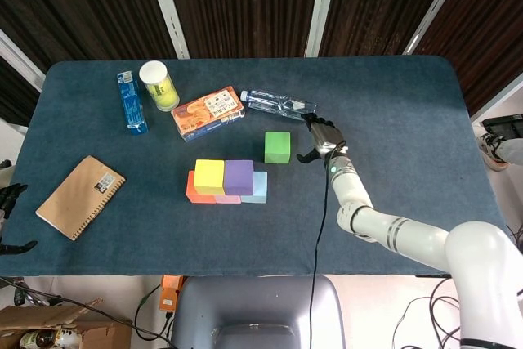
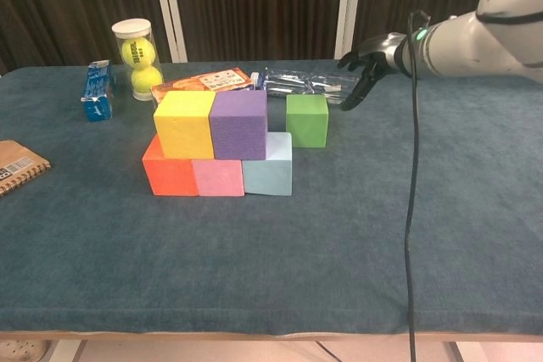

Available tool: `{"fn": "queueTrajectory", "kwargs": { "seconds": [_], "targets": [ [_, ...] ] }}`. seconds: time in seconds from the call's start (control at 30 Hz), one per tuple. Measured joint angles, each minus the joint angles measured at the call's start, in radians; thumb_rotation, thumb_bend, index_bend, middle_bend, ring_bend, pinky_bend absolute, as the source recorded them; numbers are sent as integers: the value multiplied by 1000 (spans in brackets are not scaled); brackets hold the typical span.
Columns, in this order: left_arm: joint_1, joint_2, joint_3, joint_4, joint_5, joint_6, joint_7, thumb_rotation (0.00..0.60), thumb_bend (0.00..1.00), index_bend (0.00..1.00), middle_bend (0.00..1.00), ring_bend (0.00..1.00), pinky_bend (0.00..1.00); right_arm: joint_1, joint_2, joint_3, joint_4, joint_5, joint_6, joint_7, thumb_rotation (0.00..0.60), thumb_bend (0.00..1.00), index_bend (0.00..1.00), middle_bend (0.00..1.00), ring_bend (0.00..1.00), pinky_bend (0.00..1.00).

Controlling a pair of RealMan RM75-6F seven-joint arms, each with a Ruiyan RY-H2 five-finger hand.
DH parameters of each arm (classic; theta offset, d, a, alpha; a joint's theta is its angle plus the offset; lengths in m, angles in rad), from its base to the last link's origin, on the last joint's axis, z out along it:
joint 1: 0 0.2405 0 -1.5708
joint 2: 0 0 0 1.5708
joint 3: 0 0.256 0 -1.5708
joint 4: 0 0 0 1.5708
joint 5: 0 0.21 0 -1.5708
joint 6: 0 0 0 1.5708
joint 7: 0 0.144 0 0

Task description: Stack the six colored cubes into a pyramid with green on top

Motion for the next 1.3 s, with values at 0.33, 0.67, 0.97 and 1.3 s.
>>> {"fn": "queueTrajectory", "kwargs": {
  "seconds": [0.33,0.67,0.97,1.3],
  "targets": [
    [3,-4,3,28,17,1,-43,600,134,94,42,0,50,36,-173,-2,218,28,-62,-51,600,207,32,0,0,0],
    [7,-11,5,65,24,-6,-88,600,136,94,43,0,50,29,-261,48,346,-14,-74,-44,600,208,403,0,0,0],
    [15,-15,7,75,34,8,-97,600,137,94,42,0,50,5,-303,105,411,-85,-67,-13,600,226,526,18,0,0],
    [25,-17,10,72,40,24,-91,600,138,94,42,0,50,-40,-185,157,191,-157,22,16,600,226,544,20,0,0]
  ]
}}
